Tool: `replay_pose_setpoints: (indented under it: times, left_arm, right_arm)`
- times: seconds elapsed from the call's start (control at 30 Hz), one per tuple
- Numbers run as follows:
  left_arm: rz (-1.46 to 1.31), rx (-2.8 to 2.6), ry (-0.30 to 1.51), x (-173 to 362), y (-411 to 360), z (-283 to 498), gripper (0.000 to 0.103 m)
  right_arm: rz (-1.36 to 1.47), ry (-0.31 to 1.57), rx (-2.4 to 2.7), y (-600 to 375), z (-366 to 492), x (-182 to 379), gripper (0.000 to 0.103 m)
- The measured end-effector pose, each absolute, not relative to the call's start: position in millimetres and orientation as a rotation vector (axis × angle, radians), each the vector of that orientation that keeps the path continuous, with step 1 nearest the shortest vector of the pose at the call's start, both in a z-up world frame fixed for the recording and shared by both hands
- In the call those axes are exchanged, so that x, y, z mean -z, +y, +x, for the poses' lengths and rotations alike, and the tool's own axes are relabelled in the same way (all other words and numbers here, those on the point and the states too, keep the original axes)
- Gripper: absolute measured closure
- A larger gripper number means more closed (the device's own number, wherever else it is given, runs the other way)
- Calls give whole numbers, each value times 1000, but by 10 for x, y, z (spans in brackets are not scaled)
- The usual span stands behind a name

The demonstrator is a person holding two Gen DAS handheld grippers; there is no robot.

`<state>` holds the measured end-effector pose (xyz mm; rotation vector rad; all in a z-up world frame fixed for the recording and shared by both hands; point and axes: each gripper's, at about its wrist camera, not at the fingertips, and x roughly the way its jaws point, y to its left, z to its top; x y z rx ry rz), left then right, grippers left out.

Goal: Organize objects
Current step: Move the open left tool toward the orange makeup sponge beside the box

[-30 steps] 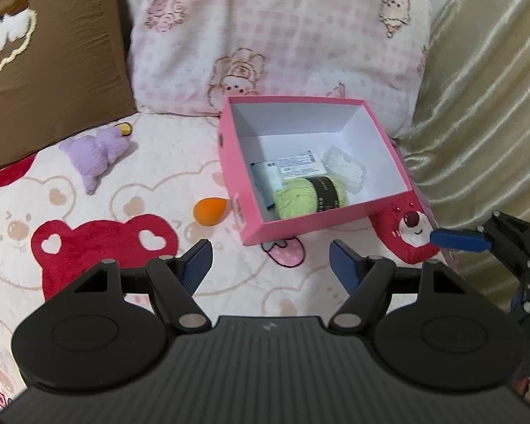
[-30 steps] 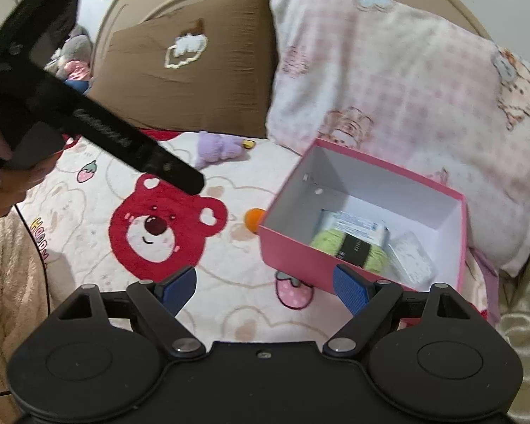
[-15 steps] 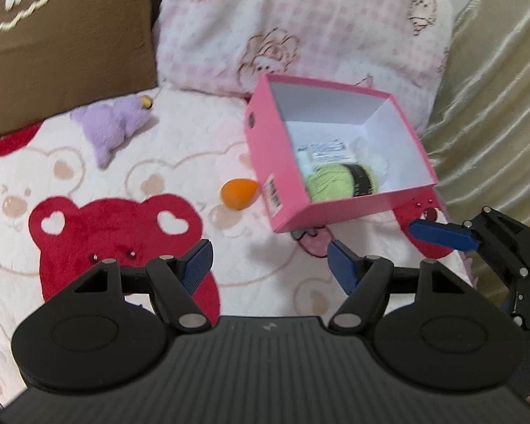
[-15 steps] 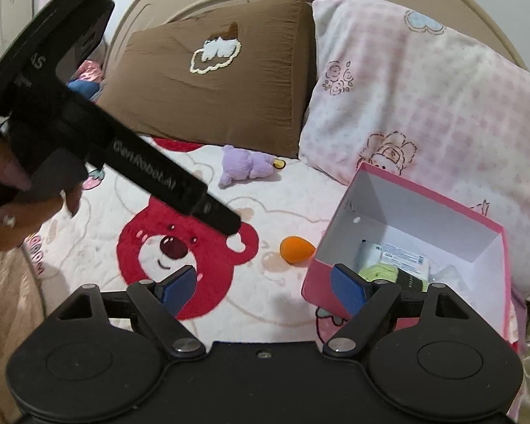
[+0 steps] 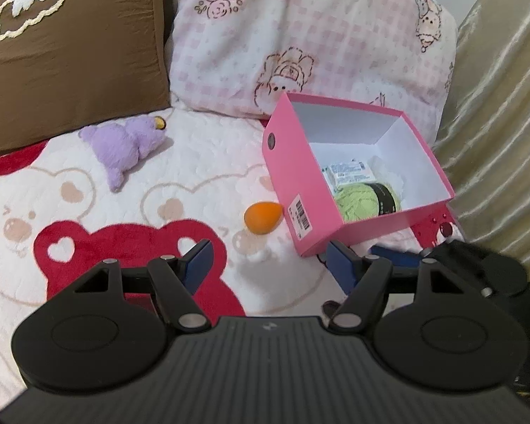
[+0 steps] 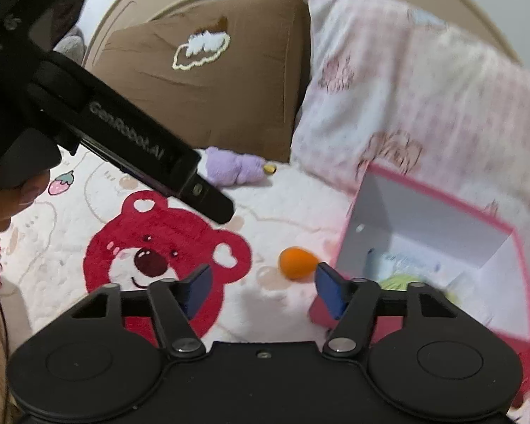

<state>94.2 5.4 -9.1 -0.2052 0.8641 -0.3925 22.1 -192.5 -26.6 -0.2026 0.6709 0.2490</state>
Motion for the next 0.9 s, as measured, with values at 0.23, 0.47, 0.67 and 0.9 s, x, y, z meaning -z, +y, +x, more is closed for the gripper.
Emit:
replay_pose_setpoints:
  times: [0.23, 0.47, 0.67, 0.9]
  left_arm:
    - [-264, 413, 881, 297, 48, 1081, 38]
    - [-258, 441, 858, 564, 25, 1244, 45]
    - [-230, 491, 834, 837, -40, 1458, 50]
    - [-209, 622, 827, 1053, -173, 1756, 58]
  right_arm:
    - [-22, 720, -174, -1925, 399, 645, 50]
    - [17, 658, -80, -1744, 555, 1021, 50]
    - [7, 642, 56, -1643, 756, 1261, 50]
    - [-20, 608, 178, -1504, 907, 1451, 53]
